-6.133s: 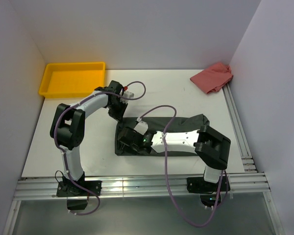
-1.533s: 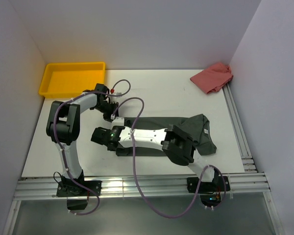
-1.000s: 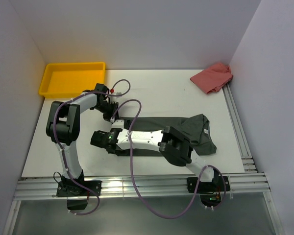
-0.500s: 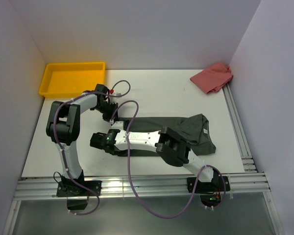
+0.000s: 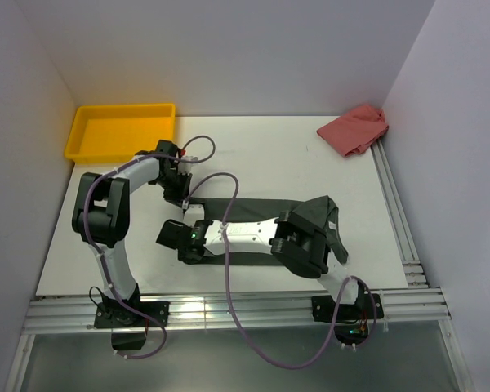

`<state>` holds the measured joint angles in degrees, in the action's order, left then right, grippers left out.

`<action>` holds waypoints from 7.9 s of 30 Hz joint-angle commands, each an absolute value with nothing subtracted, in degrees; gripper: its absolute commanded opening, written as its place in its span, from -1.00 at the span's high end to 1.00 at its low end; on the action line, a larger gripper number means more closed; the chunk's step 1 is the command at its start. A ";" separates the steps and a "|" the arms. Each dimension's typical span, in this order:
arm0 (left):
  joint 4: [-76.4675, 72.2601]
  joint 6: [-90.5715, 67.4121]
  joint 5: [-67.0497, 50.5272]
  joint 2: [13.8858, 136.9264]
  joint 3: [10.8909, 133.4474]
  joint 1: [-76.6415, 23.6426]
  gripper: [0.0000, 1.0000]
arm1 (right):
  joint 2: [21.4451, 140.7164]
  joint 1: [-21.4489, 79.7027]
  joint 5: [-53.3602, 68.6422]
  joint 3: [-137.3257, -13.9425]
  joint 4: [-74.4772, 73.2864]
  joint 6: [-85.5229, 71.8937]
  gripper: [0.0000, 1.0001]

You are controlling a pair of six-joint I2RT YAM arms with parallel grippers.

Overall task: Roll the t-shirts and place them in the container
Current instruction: Roll the tshirt

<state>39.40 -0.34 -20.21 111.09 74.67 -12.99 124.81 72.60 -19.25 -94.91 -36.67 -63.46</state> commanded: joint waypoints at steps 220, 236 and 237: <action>44.65 7.29 -29.98 105.82 68.90 -5.97 0.99 | 113.22 60.64 0.11 -57.29 20.10 -79.38 0.18; 47.72 7.65 -25.75 105.38 70.66 -7.47 0.99 | 117.77 71.89 -25.13 -92.34 -35.23 -72.33 0.07; 47.72 7.65 -25.66 105.38 70.75 -7.56 0.99 | 119.34 72.42 -25.66 -93.59 -36.46 -72.33 0.07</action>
